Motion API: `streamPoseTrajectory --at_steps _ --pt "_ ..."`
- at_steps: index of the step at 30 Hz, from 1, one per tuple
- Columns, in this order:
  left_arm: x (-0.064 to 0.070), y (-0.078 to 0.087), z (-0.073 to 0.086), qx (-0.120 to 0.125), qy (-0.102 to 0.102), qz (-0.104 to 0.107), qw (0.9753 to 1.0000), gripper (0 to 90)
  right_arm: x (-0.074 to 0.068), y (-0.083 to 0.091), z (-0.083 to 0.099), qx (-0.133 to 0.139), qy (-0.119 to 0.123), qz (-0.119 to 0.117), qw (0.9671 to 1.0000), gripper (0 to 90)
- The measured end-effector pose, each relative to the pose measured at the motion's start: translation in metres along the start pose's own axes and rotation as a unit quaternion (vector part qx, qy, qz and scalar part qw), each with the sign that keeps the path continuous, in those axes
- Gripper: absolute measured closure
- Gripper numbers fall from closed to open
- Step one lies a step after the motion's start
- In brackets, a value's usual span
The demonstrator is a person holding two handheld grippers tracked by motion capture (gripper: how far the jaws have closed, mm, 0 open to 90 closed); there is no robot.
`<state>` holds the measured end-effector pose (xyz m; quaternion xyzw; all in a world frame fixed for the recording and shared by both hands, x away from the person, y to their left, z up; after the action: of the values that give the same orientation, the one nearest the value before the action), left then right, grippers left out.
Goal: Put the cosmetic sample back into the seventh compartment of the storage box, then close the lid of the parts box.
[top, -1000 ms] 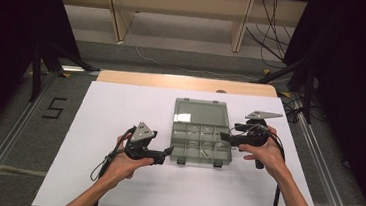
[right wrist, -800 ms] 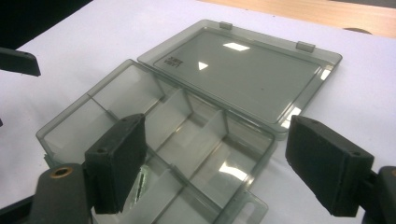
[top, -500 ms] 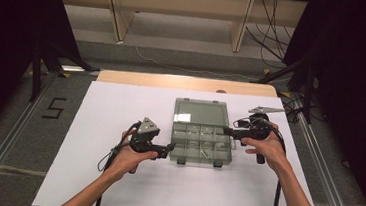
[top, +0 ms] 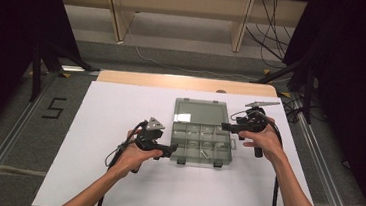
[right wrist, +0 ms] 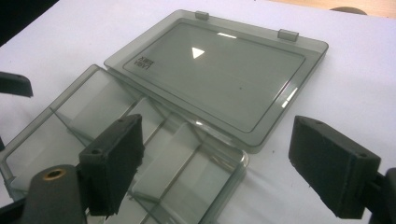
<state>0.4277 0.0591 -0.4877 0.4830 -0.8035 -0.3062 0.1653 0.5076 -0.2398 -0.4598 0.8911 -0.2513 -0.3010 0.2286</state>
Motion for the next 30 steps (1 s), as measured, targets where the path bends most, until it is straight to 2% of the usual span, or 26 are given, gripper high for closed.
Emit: streamPoseTrajectory --at_steps 1,2,3,4,7,9,10,11,12,13,14,16,17,18,22,23,25,28,30 --pt "0.0 -0.001 0.0 -0.007 -0.003 0.004 1.0 25.4 0.001 0.0 0.0 0.004 0.003 0.001 1.0 18.0" --pt "0.001 -0.002 0.0 -0.008 0.002 0.004 1.0 26.5 0.0 -0.001 0.0 0.005 -0.009 0.002 0.9999 18.0" --pt "0.002 -0.003 0.0 -0.012 -0.002 0.006 0.9999 26.5 0.001 -0.001 0.0 0.001 -0.006 -0.001 1.0 18.0" --pt "0.002 -0.004 0.0 -0.016 -0.003 0.007 0.9999 26.7 0.004 -0.002 -0.001 -0.001 0.007 -0.002 1.0 17.9" --pt "0.005 -0.005 -0.001 -0.027 -0.006 0.012 0.9996 30.4 0.005 -0.002 -0.003 -0.001 0.002 -0.001 1.0 18.1" --pt "0.006 -0.008 -0.001 -0.034 0.002 0.018 0.9993 31.5 0.004 -0.003 -0.003 -0.001 -0.01 0.001 1.0 18.2" --pt "0.005 -0.008 0.0 -0.039 -0.005 0.015 0.9991 32.6 0.005 -0.004 -0.002 0.0 -0.015 0.003 0.9999 18.2" --pt "0.006 -0.01 0.001 -0.044 -0.002 0.012 0.9989 33.7 0.007 -0.004 -0.002 -0.005 -0.002 0.003 1.0 18.2" --pt "0.005 -0.011 0.001 -0.05 -0.005 0.007 0.9987 34.9 0.008 -0.004 -0.002 -0.006 -0.003 0.002 1.0 18.2" --pt "0.005 -0.012 0.002 -0.056 -0.003 0.007 0.9984 35.5 0.009 -0.004 -0.002 -0.006 -0.004 0.003 1.0 18.2" --pt "0.005 -0.013 0.002 -0.059 -0.002 0.009 0.9982 36.0 0.008 -0.003 -0.001 -0.003 -0.017 0.007 0.9998 18.2" --pt "0.005 -0.014 0.003 -0.061 0.003 0.013 0.998 38.4 0.01 -0.001 -0.001 -0.013 -0.004 0.009 0.9999 18.3" --pt "0.005 -0.015 0.002 -0.06 0.004 0.015 0.9981 39.2 0.01 -0.001 -0.001 -0.011 -0.013 0.007 0.9998 18.3" --pt "0.005 -0.016 0.003 -0.063 0.004 0.014 0.9979 40.9 0.01 -0.001 -0.002 -0.001 -0.01 0.006 0.9999 18.2" --pt "0.003 -0.017 0.003 -0.077 0.012 0.019 0.9968 45.4 0.013 -0.002 -0.002 0.002 -0.013 0.005 0.9999 18.6" --pt "0.003 -0.017 0.003 -0.08 0.013 0.022 0.9965 47.3 0.011 -0.002 -0.001 0.003 -0.024 0.003 0.9997 18.8" --pt "0.005 -0.017 0.003 -0.082 0.018 0.022 0.9963 50.8 0.013 -0.003 -0.002 0.003 -0.019 0.0 0.9998 18.9" --pt "0.006 -0.015 0.003 -0.088 0.017 0.026 0.9956 56.0 0.014 -0.005 -0.002 -0.004 -0.027 0.002 0.9996 18.9" --pt "0.008 -0.015 0.003 -0.087 0.026 0.032 0.9953 58.7 0.016 -0.006 -0.005 -0.013 -0.026 0.006 0.9996 19.1"
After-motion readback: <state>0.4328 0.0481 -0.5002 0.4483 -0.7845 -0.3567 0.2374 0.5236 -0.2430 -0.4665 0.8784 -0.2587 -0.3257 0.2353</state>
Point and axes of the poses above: each handheld gripper's, and its own axes: y roughly backward along the jaws, z roughly out of its underside, x roughly to its right, the point moved 4 cm from there along -y, roughly forward along the jaws, and after that the axes turned 15 degrees about -z, right-handed, at the moved point
